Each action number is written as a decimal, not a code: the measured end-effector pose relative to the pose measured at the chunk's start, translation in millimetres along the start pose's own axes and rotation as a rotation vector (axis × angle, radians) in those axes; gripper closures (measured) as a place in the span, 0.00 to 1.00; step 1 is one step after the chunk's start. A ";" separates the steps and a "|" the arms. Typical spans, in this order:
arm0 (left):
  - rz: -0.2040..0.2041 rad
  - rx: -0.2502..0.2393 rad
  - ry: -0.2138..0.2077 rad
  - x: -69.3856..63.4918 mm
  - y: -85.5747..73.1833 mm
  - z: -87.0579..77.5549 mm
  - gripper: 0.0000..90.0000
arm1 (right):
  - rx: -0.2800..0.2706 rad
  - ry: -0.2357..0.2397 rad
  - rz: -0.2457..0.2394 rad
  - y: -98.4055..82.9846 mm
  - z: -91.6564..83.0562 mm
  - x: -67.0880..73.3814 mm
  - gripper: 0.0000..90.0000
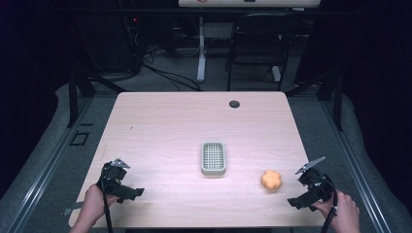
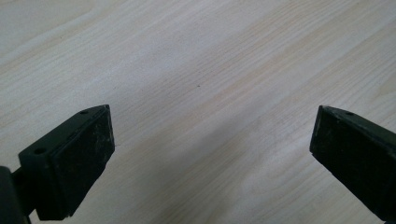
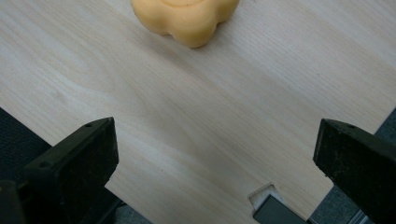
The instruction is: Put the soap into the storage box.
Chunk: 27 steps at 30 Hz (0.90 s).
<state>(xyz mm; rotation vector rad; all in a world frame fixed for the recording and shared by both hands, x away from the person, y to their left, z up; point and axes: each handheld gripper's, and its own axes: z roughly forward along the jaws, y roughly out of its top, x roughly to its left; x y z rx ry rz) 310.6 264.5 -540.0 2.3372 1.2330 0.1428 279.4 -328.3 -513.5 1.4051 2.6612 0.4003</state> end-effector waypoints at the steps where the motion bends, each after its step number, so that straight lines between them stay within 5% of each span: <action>1: -0.001 0.000 0.000 0.2 0.0 0.1 0.00 | 0.002 0.002 -0.001 0.9 0.8 1.0 0.00; 8: 0.006 -0.001 0.002 -1.8 1.1 0.5 0.00 | 0.046 -0.002 0.006 9.7 3.5 2.9 0.00; 27: 0.010 0.006 0.000 -1.6 1.9 1.8 0.00 | 0.043 0.030 -0.027 62.5 3.6 11.2 0.00</action>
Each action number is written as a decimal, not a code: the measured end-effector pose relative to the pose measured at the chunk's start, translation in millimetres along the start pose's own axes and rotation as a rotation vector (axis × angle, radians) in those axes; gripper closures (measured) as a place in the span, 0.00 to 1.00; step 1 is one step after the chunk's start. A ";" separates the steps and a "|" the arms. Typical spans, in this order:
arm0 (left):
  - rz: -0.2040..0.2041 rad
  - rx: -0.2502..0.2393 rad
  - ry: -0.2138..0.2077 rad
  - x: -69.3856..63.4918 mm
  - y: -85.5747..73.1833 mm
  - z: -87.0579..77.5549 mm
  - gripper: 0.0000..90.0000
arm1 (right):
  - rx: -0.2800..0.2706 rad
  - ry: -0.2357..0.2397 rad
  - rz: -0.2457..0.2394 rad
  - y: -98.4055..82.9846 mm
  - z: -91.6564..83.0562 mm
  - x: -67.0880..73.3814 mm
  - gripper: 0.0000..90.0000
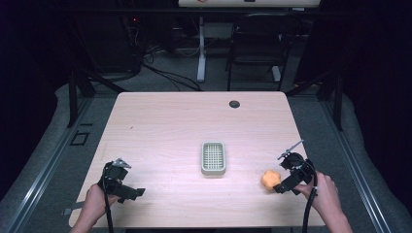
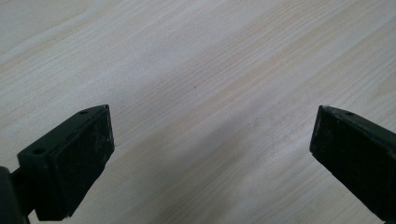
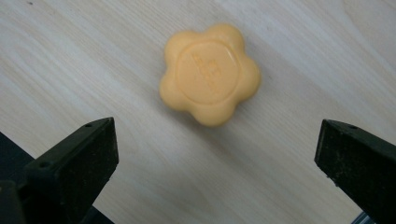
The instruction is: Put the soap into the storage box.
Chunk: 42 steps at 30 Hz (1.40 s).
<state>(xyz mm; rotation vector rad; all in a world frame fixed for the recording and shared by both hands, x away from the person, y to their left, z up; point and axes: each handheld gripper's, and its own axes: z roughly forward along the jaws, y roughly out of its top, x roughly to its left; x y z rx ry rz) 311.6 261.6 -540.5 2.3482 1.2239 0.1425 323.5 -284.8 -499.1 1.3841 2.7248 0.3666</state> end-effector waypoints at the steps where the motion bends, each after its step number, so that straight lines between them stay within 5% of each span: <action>1: -0.003 -0.002 0.001 0.0 -0.1 0.1 0.00 | 0.038 -0.009 -0.038 4.0 -2.1 -1.6 0.00; 2: -0.004 -0.002 0.003 0.1 -0.2 0.1 0.00 | -0.023 0.000 0.012 4.7 2.9 1.9 0.00; 7: -0.003 0.000 -0.001 0.5 -0.3 0.5 0.00 | 0.021 -0.005 -0.015 17.1 4.4 1.6 0.00; 8: -0.001 -0.002 -0.001 0.6 -0.2 0.6 0.00 | 0.158 -0.022 -0.126 26.1 -3.3 -4.1 0.00; 9: -0.002 -0.003 -0.002 0.7 -0.2 0.5 0.00 | 0.013 0.006 -0.017 23.3 8.3 2.7 0.00; 12: -0.006 -0.002 -0.004 0.7 -0.4 0.4 0.00 | -0.013 0.006 0.008 26.1 13.1 3.2 0.00; 13: -0.006 -0.003 -0.003 0.6 -0.3 0.5 0.00 | 0.027 -0.002 -0.019 28.9 11.6 1.3 0.00; 15: -0.006 -0.002 -0.004 0.5 -0.2 0.7 0.00 | 0.007 0.002 0.014 30.2 17.2 2.1 0.00; 21: -0.004 0.000 -0.003 0.7 -0.4 0.6 0.00 | 0.060 0.007 -0.003 36.5 23.8 1.3 0.00; 24: -0.002 -0.001 -0.003 0.3 -0.4 0.3 0.00 | 0.062 -0.013 0.048 36.3 34.4 1.8 0.00; 25: -0.003 0.000 -0.003 0.3 -0.5 0.3 0.00 | 0.126 -0.027 0.005 38.9 32.4 -1.0 0.00; 26: -0.002 -0.001 -0.003 0.5 -0.5 0.3 0.00 | -0.007 -0.022 0.119 33.2 44.4 5.0 0.00; 27: -0.002 0.000 -0.002 0.5 -0.6 0.3 0.00 | 0.099 -0.039 0.060 37.3 39.9 1.6 0.00; 30: -0.002 0.000 -0.005 0.2 -0.7 0.3 0.00 | 0.075 -0.032 0.085 36.7 45.2 4.2 0.02; 35: -0.003 0.001 -0.004 0.7 -0.7 0.6 0.00 | 0.139 -0.051 0.045 40.2 42.5 2.0 0.15; 39: -0.003 0.002 -0.006 0.3 -0.5 1.2 0.00 | 0.094 -0.034 0.081 38.0 46.0 2.9 0.17; 42: -0.001 0.006 -0.007 0.6 -0.4 1.5 0.00 | 0.128 -0.025 0.053 39.7 44.7 0.5 0.25</action>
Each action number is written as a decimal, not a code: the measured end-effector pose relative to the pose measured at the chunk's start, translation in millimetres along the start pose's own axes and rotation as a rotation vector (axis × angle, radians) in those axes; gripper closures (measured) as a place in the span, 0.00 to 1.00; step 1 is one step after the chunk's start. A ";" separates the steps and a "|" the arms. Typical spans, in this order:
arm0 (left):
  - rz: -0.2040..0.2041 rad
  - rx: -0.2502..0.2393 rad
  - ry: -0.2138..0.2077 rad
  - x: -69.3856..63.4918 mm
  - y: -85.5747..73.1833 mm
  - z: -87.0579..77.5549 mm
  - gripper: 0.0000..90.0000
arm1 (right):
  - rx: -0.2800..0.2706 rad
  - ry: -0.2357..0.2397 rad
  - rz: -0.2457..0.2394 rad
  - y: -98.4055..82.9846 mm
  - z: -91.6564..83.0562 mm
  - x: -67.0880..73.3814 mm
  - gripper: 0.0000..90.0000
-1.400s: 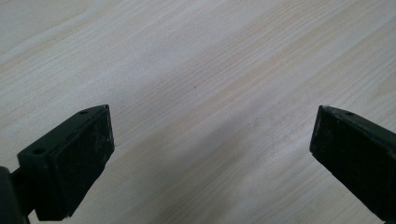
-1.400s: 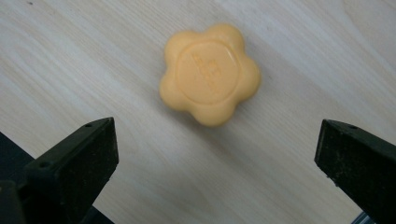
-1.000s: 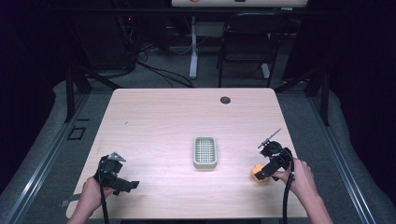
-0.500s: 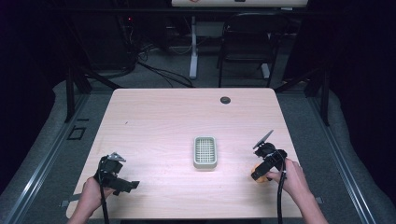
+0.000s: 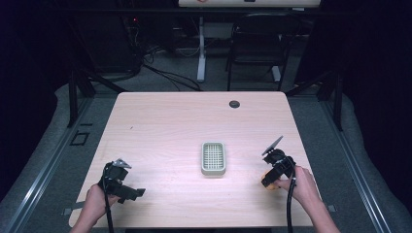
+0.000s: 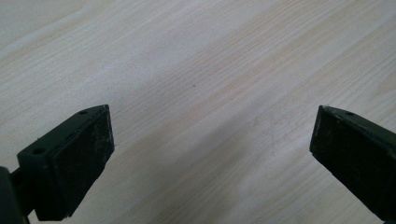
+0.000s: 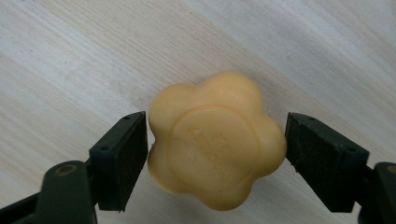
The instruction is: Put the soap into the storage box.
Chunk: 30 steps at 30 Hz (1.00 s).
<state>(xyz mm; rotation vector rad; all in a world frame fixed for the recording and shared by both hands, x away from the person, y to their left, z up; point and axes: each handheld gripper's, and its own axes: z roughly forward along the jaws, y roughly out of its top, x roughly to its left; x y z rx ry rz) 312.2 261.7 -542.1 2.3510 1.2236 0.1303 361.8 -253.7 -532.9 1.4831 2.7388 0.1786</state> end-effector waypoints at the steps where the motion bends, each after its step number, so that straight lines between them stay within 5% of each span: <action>1: -0.001 0.000 0.000 0.1 0.0 0.2 0.00 | -0.007 -0.004 0.008 -0.1 0.6 0.3 0.25; 4: 0.002 0.006 -0.002 0.4 0.1 0.5 0.00 | -0.043 0.006 0.034 -0.9 4.1 1.7 0.27; 9: -0.001 0.009 -0.003 0.4 0.0 0.9 0.00 | -0.036 0.011 0.034 -0.4 6.3 0.9 0.28; 10: 0.000 0.009 -0.004 0.4 -0.1 0.7 0.00 | 0.012 0.000 0.005 1.3 3.6 -0.9 0.28; 17: -0.001 0.003 -0.003 0.6 -0.2 0.3 0.00 | -0.024 -0.008 0.041 0.8 10.4 2.9 0.29; 20: 0.001 0.003 -0.005 0.0 0.0 0.1 0.00 | 0.013 -0.010 0.014 2.0 7.3 1.0 0.29; 26: -0.001 0.001 -0.004 0.4 -0.3 -0.1 0.00 | 0.001 -0.012 0.019 1.1 7.6 1.7 0.29; 27: 0.000 0.001 -0.005 0.4 -0.3 0.1 0.00 | -0.037 -0.006 0.045 -0.3 10.3 3.6 0.29; 30: -0.003 0.001 -0.005 0.6 -0.5 0.1 0.00 | -0.011 -0.015 0.023 0.8 8.4 3.0 0.29</action>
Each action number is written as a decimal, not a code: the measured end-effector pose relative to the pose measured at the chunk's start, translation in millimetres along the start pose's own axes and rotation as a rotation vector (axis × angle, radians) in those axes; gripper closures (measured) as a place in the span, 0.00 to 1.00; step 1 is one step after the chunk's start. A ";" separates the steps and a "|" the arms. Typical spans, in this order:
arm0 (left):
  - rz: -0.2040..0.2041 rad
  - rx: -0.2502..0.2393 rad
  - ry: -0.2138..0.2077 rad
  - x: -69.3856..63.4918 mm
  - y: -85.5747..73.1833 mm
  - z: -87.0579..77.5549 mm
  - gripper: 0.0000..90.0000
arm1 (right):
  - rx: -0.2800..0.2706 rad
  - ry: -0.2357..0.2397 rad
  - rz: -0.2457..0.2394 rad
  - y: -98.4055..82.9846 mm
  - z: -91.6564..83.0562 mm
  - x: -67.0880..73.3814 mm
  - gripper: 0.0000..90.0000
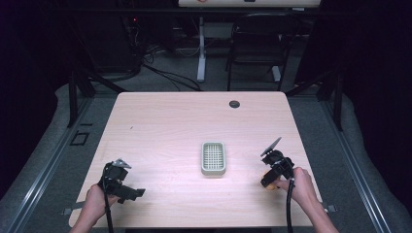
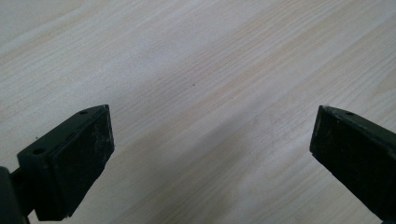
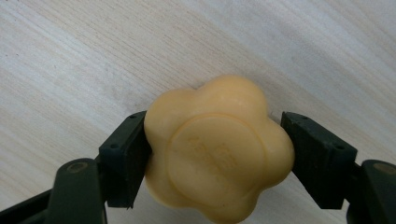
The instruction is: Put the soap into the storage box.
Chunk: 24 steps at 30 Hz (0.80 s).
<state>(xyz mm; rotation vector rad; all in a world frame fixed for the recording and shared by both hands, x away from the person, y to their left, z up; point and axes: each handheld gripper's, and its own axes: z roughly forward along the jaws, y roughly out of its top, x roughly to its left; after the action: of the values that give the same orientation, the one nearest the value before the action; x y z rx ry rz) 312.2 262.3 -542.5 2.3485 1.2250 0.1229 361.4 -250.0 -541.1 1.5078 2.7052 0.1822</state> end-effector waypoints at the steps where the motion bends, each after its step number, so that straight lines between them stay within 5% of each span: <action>1: 0.000 0.000 -0.001 0.1 0.0 -0.1 0.00 | 0.018 -0.004 -0.014 0.7 -1.3 -0.8 0.30; 4: 0.001 0.000 -0.001 0.2 -0.1 -0.3 0.00 | -0.027 0.006 0.021 -1.4 1.9 1.1 0.30; 8: 0.002 0.001 0.000 0.1 0.0 -0.3 0.00 | 0.012 0.001 -0.012 0.0 -4.5 -1.9 0.30; 10: 0.002 0.000 -0.001 0.1 0.0 -0.1 0.00 | -0.056 0.017 0.036 -2.5 -2.3 0.1 0.30; 13: 0.002 -0.001 0.000 0.0 0.1 -0.1 0.00 | 0.013 -0.001 -0.021 0.4 -10.6 -2.9 0.30; 21: -0.001 -0.001 0.000 -0.1 -0.2 -0.5 0.00 | -0.012 -0.001 -0.014 -0.3 -13.1 -0.5 0.30; 22: 0.000 -0.002 0.000 0.1 -0.2 -0.4 0.00 | -0.050 0.011 0.014 -1.8 -11.0 1.2 0.30; 24: 0.001 -0.001 0.001 0.2 -0.2 -0.4 0.00 | -0.013 0.001 -0.020 -0.2 -15.3 -0.5 0.30</action>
<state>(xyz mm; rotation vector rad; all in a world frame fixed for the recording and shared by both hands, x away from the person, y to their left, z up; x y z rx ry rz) 312.0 262.7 -542.3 2.3488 1.2239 0.1244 360.0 -251.8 -525.9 1.4776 2.7132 0.2002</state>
